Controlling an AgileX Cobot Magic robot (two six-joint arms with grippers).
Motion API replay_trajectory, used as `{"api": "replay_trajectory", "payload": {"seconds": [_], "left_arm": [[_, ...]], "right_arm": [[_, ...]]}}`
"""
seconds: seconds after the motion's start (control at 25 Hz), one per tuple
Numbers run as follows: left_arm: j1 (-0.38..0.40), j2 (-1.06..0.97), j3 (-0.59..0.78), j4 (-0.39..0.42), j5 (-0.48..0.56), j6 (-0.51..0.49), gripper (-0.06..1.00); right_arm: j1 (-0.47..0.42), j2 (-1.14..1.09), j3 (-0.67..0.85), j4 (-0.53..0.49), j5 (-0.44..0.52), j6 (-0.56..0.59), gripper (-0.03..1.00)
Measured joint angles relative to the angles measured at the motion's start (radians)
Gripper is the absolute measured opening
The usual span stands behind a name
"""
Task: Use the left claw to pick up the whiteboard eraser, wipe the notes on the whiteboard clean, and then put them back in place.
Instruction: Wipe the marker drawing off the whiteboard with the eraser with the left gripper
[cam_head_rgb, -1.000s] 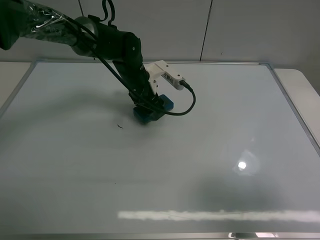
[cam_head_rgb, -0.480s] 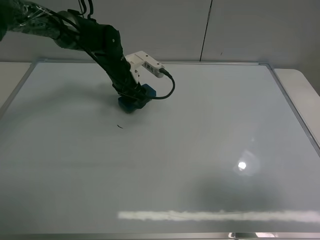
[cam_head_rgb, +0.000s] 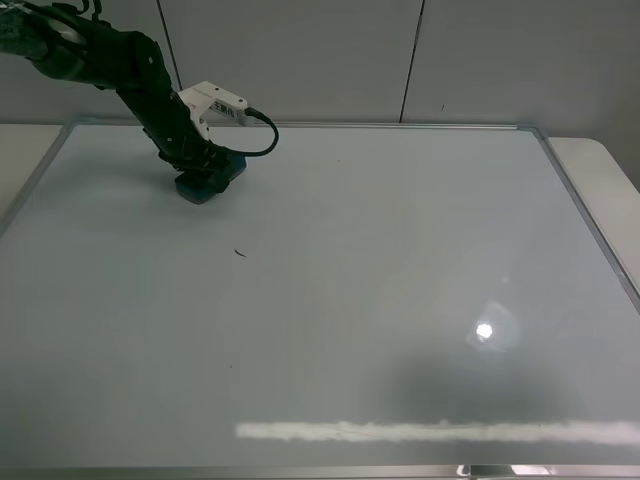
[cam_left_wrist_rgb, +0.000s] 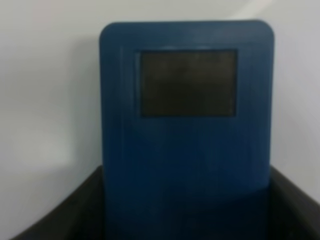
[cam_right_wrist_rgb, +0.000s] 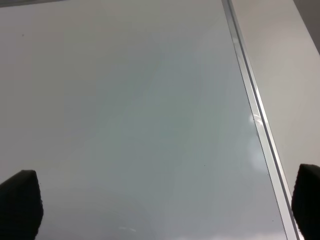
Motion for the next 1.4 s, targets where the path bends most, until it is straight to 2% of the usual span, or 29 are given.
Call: {"api": "replay_trajectory", "payload": {"seconds": [0.16, 0.32, 0.44, 0.64, 0.92, 1.04, 1.2, 1.28, 1.4], "left_arm": [[-0.014, -0.023, 0.013, 0.031, 0.009, -0.036, 0.55], [-0.032, -0.069, 0.081, 0.057, 0.011, -0.075, 0.55], [-0.047, -0.117, 0.181, 0.059, -0.037, -0.102, 0.55], [-0.088, -0.205, 0.384, 0.064, -0.185, -0.169, 0.55], [-0.227, -0.284, 0.606, 0.048, -0.354, -0.265, 0.55], [-0.323, -0.292, 0.643, 0.026, -0.402, -0.263, 0.55], [-0.435, -0.293, 0.651, 0.001, -0.41, -0.259, 0.55], [-0.464, -0.293, 0.652, -0.019, -0.417, -0.259, 0.55], [-0.46, -0.292, 0.654, -0.032, -0.429, -0.259, 0.55]], "right_arm": [[0.0, 0.0, 0.0, 0.0, 0.0, 0.0, 0.99], [0.0, 0.0, 0.0, 0.0, 0.0, 0.0, 0.99], [0.0, 0.0, 0.0, 0.0, 0.0, 0.0, 0.99], [0.0, 0.0, 0.0, 0.0, 0.0, 0.0, 0.99], [0.0, 0.0, 0.0, 0.0, 0.0, 0.0, 0.99], [0.0, 0.0, 0.0, 0.0, 0.0, 0.0, 0.99], [0.0, 0.0, 0.0, 0.0, 0.0, 0.0, 0.99], [0.0, 0.0, 0.0, 0.0, 0.0, 0.0, 0.99], [0.0, 0.0, 0.0, 0.0, 0.0, 0.0, 0.99]]}}
